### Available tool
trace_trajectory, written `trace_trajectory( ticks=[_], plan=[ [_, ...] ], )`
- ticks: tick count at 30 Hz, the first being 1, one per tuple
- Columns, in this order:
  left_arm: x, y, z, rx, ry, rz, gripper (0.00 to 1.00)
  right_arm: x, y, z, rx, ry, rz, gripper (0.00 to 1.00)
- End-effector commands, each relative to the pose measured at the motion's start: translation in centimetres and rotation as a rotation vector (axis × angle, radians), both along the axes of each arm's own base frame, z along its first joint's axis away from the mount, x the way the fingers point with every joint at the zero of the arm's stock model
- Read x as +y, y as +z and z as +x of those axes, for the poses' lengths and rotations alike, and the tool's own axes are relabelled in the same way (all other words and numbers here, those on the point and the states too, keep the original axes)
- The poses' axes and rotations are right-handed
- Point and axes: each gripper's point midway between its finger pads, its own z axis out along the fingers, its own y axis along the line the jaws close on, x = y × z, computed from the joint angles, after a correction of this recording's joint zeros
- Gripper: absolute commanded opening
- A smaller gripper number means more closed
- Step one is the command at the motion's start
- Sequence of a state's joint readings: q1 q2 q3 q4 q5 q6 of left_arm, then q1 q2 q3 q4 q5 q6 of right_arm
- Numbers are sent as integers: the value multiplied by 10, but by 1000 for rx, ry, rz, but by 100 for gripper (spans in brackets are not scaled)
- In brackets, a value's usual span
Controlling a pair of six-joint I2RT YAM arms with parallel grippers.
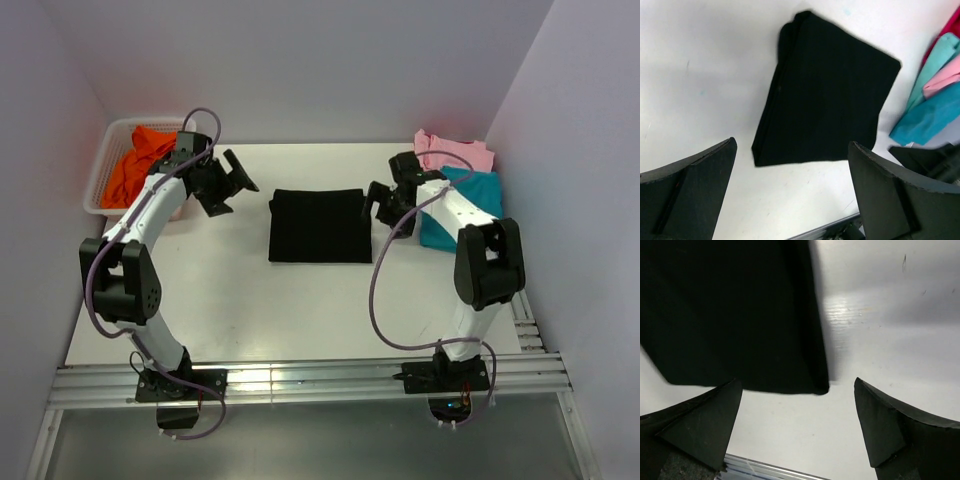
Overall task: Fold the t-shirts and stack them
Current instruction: Fold the long partially folded tshirt into a neat square, then put the neatly folded tshirt into the corner of the board with the right arm
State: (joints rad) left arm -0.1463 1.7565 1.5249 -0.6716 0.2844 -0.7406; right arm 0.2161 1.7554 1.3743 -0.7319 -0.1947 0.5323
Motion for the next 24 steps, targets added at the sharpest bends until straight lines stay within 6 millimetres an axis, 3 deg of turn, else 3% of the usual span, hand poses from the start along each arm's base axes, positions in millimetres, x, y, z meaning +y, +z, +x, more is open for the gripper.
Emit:
trace_trajectory(
  ticks=[1,3,6,10,18,21,22,24],
  plan=[
    [2,-9,-24,36,-3,-5,99,10,-32,4,19,1,29,100],
    [4,1,-35,10,-4,-1,99,11,-41,6,30,3,28,100],
    [6,6,-54,5,-8,-2,100,11,-63,16,57,11,6,100],
    [12,5,-72,16,-14,26,99,14,-76,33,72,19,-9,100],
    [25,21,-83,-13,-16,93,100,19,-96,51,106,10,-10,100],
    [31,23,-85,-21,-7,106,99,22,-103,46,123,22,9,80],
    [34,23,-86,-22,-3,109,100,23,-105,44,132,26,15,65],
    [37,23,-88,-32,4,107,100,23,-111,42,148,42,17,49]
  ],
)
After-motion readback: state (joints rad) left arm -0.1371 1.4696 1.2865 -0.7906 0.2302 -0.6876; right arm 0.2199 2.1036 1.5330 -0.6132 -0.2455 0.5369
